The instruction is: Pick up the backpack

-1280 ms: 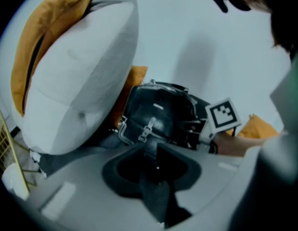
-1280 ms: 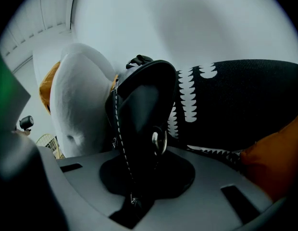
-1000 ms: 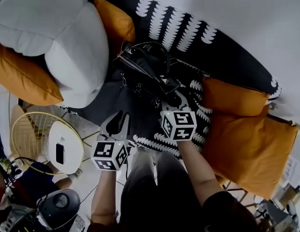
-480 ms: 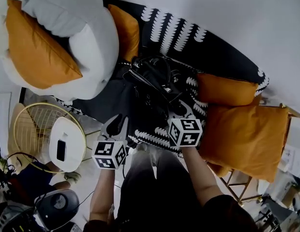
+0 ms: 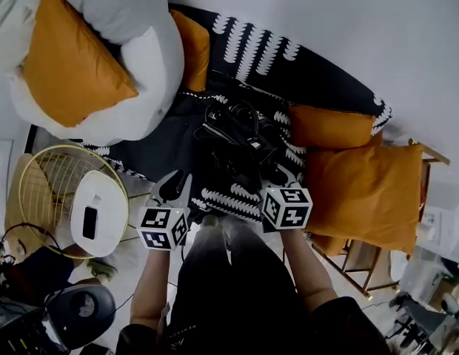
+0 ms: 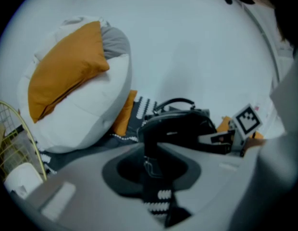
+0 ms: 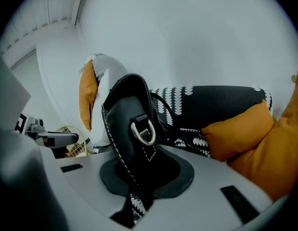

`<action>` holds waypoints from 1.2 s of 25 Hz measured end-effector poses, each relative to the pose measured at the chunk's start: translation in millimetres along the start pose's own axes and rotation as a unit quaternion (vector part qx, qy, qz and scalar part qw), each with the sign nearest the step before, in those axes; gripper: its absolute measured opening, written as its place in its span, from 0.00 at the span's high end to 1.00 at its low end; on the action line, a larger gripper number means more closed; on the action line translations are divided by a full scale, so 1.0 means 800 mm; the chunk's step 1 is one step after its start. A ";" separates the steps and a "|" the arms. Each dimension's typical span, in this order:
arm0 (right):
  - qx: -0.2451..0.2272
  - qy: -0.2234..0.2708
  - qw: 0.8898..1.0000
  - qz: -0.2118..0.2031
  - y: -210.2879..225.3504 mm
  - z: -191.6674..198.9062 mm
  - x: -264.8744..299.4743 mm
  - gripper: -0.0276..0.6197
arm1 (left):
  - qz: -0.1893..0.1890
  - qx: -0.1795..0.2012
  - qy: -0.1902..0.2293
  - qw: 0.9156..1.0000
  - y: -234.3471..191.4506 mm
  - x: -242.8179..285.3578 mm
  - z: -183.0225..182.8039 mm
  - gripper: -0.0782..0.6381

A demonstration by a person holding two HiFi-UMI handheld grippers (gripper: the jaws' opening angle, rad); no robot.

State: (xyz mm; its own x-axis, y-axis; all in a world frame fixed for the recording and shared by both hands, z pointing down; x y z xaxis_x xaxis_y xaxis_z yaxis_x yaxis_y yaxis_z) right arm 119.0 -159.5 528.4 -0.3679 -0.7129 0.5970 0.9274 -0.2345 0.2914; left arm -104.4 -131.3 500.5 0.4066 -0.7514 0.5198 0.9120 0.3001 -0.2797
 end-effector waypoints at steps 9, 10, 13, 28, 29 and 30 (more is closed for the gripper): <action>0.009 0.007 1.000 0.002 -0.016 -0.012 -0.068 0.89 | 0.027 0.016 0.003 1.000 0.029 -0.053 -0.017 0.77; 0.010 0.008 1.000 0.001 -0.017 -0.013 -0.076 0.89 | 0.028 0.018 0.002 0.999 0.032 -0.058 -0.018 0.77; 0.010 0.009 1.000 0.000 -0.025 -0.019 -0.096 0.89 | 0.029 0.023 0.004 0.999 0.038 -0.074 -0.028 0.77; 0.024 0.028 0.999 -0.005 -0.070 -0.048 -0.168 0.89 | 0.049 0.033 0.055 0.997 0.044 -0.110 -0.073 0.77; 0.024 0.029 0.999 -0.005 -0.073 -0.049 -0.172 0.89 | 0.051 0.030 0.057 0.997 0.043 -0.112 -0.073 0.77; 0.023 0.030 0.999 -0.006 -0.077 -0.049 -0.176 0.89 | 0.052 0.028 0.059 0.997 0.043 -0.115 -0.073 0.77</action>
State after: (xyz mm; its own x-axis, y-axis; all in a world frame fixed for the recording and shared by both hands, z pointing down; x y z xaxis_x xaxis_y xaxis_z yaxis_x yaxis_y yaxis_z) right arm 116.8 -70.6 397.0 -0.3726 -0.7490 0.5478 0.9186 -0.2140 0.3323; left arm -113.6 -85.8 396.2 0.4924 -0.7779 0.3904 0.8684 0.4093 -0.2799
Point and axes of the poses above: the fingertips, and each gripper's own axes: x forward along the fingers, y to its right, z out of its underside, the point moved 3 cm from there along -x, backward along the fingers, and after that the axes turned 6 degrees about y, right-handed, at the moved point
